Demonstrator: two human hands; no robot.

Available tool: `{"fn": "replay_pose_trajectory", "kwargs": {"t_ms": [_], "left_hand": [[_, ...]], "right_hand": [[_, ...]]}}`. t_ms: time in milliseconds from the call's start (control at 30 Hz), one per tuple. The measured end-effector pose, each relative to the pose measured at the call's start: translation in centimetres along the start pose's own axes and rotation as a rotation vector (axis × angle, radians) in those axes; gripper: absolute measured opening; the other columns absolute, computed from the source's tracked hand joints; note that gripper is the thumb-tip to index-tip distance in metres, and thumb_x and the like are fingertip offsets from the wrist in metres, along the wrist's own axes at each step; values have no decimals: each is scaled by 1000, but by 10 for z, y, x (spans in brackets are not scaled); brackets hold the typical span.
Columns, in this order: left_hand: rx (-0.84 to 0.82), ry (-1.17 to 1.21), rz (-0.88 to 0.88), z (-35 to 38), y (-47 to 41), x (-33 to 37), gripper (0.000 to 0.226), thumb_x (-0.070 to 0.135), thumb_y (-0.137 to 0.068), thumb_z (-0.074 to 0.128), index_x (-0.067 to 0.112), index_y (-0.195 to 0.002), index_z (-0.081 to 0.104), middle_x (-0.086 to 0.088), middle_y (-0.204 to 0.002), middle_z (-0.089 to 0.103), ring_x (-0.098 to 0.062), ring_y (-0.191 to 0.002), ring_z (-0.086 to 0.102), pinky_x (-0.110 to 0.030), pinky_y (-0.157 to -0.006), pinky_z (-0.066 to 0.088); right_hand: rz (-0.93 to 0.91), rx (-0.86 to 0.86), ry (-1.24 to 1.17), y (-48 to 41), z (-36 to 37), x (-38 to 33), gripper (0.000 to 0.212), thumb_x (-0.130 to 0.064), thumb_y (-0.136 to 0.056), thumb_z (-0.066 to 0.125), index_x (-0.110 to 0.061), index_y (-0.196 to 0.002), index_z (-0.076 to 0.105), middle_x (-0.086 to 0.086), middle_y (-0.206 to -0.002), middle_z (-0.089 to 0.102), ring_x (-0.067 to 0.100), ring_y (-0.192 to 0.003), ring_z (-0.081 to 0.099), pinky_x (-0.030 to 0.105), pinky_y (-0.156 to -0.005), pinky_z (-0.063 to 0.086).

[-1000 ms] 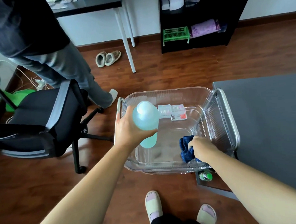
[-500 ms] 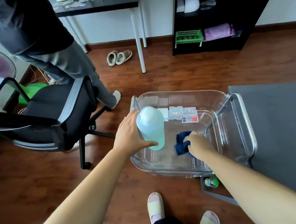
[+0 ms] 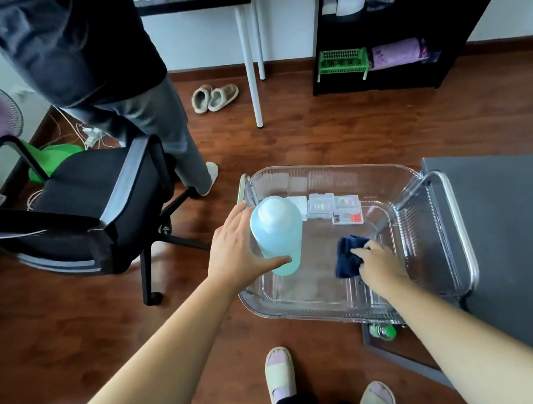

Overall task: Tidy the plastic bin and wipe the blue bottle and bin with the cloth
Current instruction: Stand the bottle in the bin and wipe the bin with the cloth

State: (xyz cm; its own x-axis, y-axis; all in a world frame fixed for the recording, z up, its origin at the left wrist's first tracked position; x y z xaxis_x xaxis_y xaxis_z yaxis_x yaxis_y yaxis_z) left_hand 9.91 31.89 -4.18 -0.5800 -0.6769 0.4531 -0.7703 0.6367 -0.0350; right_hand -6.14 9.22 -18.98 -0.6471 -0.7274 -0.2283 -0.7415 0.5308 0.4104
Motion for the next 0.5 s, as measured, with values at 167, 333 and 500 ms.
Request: {"fn": "replay_pose_trajectory", "kwargs": {"t_ms": [167, 333, 500], "left_hand": [[-3, -15, -4, -2, 0, -2, 104, 72, -50, 75, 23, -135, 41, 7, -138, 49, -12, -141, 24, -39, -106, 33], [-11, -14, -26, -2, 0, -1, 109, 71, -49, 76, 22, -138, 39, 5, -143, 46, -12, -142, 22, -43, -109, 34], [1, -1, -31, -2, -2, -2, 107, 68, -48, 78, 21, -136, 42, 3, -141, 48, -14, -142, 25, -46, -107, 36]], "right_hand": [[-194, -187, -37, 31, 24, -57, 45, -4, -87, 50, -27, -124, 58, 1, -127, 48, 27, -106, 53, 35, -76, 50], [-228, -313, 18, 28, 11, -43, 37, 2, -85, 51, -25, -107, 65, 1, -120, 49, 25, -88, 56, 30, -66, 36], [-75, -299, 43, 29, -7, -11, 30, 5, -81, 50, -24, -83, 61, 1, -113, 45, 23, -77, 53, 27, -58, 38]]}}
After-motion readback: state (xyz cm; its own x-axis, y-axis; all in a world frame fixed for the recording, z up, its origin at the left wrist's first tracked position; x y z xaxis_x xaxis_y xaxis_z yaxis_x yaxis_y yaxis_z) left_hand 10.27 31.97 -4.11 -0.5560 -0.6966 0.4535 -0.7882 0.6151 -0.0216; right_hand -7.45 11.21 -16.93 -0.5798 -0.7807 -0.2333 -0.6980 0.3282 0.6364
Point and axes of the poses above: each hand's wrist, its own y-axis away from the middle knuckle, its own z-axis out of the palm, x = y × z, the point moved 5 cm from there along -y, towards the middle knuckle
